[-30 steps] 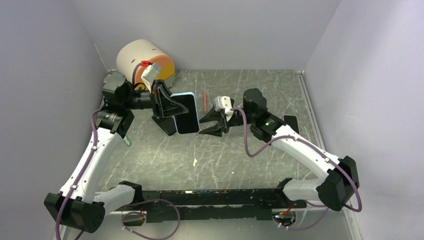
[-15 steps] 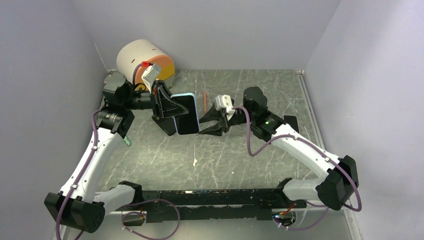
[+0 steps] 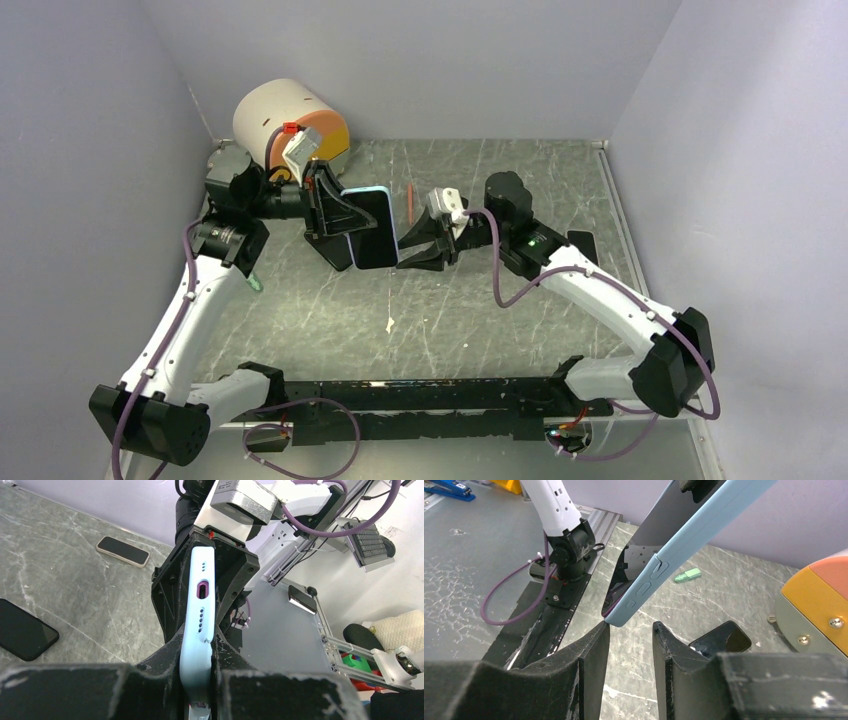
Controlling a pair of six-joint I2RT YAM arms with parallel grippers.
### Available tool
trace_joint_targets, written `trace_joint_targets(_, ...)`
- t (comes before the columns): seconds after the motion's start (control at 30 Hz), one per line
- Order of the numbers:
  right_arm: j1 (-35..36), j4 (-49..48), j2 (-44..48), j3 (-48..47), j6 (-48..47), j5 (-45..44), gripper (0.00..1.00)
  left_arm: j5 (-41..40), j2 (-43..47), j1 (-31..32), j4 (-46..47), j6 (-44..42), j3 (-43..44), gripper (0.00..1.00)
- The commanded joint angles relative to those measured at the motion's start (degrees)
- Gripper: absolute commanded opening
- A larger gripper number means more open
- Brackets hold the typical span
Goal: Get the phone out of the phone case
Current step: Remove the phone case from the phone.
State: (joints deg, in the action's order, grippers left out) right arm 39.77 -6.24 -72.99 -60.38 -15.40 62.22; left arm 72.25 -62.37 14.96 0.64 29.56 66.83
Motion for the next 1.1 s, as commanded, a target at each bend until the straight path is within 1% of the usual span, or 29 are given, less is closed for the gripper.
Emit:
trace_joint_targets(0.0, 0.21, -2.77, -0.04, -3.62, -0.18, 2.21, 0.40, 0.64, 1.04, 0.08, 1.16, -0.91, 0.92, 0.02)
trace_joint_targets(0.17, 0.21, 0.37, -0.83, -5.02, -1.54, 3.41, 0.41, 0.62, 0.67, 0.08, 1.23, -0.93, 1.37, 0.02)
trace_joint_targets(0.67, 0.14, 3.13, -2.11, -7.26, -3.06, 5.72, 0.40, 0.60, -0.07, 0.07, 0.57, -1.44, 1.93, 0.03)
trace_joint_targets(1.07, 0.20, 7.17, -2.77, -8.63, -5.89, 6.70, 0.43, 0.14, -0.47, 0.08, 0.53, -1.91, 2.28, 0.02)
